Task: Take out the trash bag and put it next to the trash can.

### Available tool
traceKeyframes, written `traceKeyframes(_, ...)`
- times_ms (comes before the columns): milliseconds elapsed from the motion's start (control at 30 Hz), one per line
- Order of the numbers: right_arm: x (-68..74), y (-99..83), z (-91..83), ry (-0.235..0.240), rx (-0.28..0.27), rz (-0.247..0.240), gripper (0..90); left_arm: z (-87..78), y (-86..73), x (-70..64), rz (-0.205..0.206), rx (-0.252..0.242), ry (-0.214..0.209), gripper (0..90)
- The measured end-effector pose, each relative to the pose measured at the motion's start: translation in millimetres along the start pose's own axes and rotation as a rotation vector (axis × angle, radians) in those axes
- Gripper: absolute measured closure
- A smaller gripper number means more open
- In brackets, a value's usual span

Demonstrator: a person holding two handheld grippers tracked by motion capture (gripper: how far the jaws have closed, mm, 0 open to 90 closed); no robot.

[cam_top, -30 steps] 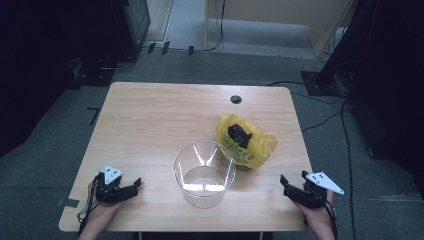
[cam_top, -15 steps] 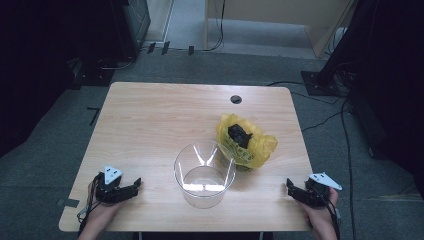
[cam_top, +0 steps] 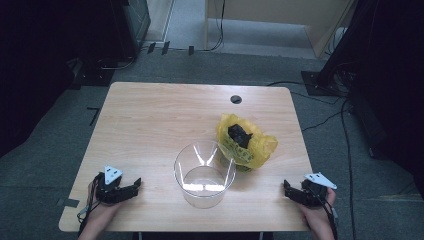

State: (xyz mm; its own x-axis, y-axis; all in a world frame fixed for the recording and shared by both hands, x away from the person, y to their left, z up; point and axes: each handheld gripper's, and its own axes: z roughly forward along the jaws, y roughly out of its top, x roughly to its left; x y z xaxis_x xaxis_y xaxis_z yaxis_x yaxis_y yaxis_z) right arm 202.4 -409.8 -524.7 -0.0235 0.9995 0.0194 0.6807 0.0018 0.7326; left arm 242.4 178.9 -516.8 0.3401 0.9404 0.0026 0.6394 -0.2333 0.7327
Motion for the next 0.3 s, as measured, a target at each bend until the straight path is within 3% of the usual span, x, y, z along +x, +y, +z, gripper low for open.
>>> traceKeyframes(300,0.2,0.0,0.1,-0.001,-0.001,0.001,12.1,0.2,0.2,0.1,0.001,0.000,0.000,18.5)
